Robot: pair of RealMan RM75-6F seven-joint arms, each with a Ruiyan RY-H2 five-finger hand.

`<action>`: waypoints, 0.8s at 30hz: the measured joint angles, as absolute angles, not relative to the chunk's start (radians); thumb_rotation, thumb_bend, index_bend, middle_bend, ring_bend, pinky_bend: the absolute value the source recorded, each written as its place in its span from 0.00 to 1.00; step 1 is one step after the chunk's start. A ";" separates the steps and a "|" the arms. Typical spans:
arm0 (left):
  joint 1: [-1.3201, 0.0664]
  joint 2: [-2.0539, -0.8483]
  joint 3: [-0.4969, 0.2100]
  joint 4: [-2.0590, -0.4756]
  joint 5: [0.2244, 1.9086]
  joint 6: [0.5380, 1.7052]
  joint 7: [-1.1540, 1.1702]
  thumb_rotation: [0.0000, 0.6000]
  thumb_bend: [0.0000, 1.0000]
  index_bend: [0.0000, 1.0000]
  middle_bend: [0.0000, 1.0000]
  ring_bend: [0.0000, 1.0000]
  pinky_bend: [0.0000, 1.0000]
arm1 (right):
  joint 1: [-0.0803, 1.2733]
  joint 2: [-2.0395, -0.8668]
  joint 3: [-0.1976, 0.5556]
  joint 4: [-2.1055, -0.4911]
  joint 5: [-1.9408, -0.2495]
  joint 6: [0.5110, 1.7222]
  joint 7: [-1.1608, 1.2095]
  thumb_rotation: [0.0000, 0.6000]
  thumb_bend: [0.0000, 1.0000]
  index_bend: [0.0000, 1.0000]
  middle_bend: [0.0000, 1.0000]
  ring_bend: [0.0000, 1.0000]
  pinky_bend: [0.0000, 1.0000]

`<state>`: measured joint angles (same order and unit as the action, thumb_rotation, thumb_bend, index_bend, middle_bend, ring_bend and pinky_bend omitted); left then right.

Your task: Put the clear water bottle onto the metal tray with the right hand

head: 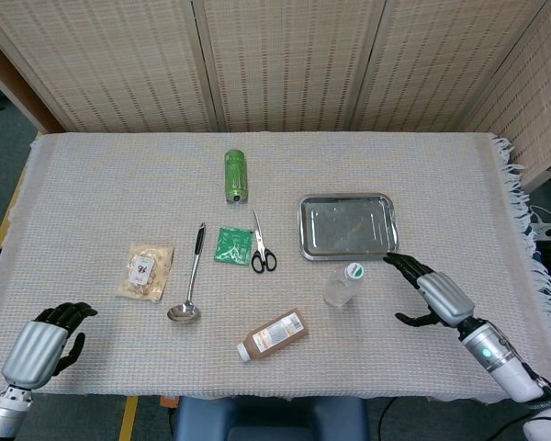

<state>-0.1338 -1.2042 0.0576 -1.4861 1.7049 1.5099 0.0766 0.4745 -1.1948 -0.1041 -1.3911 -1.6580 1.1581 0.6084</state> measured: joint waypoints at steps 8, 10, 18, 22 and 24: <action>-0.132 -1.202 0.061 -1.487 1.715 1.517 0.071 1.00 0.59 0.33 0.29 0.25 0.38 | 0.548 -1.295 -0.098 -1.290 -1.710 1.114 0.788 1.00 0.00 0.00 0.00 0.00 0.18; -0.132 -1.201 0.060 -1.488 1.714 1.520 0.063 1.00 0.59 0.33 0.29 0.25 0.38 | 0.570 -1.320 -0.087 -1.278 -1.704 1.090 0.801 1.00 0.00 0.00 0.00 0.00 0.18; -0.130 -1.196 0.061 -1.485 1.725 1.533 0.051 1.00 0.59 0.33 0.29 0.25 0.38 | 0.635 -1.474 -0.017 -1.184 -1.648 1.040 0.859 1.00 0.00 0.19 0.08 0.00 0.21; -0.130 -1.195 0.061 -1.486 1.723 1.532 0.047 1.00 0.59 0.33 0.29 0.25 0.38 | 0.643 -1.518 0.002 -1.147 -1.631 1.050 0.873 1.00 0.00 0.57 0.32 0.03 0.29; -0.130 -1.194 0.062 -1.486 1.725 1.533 0.046 1.00 0.59 0.33 0.29 0.25 0.38 | 0.645 -1.524 0.004 -1.141 -1.627 1.053 0.887 1.00 0.00 0.67 0.37 0.07 0.29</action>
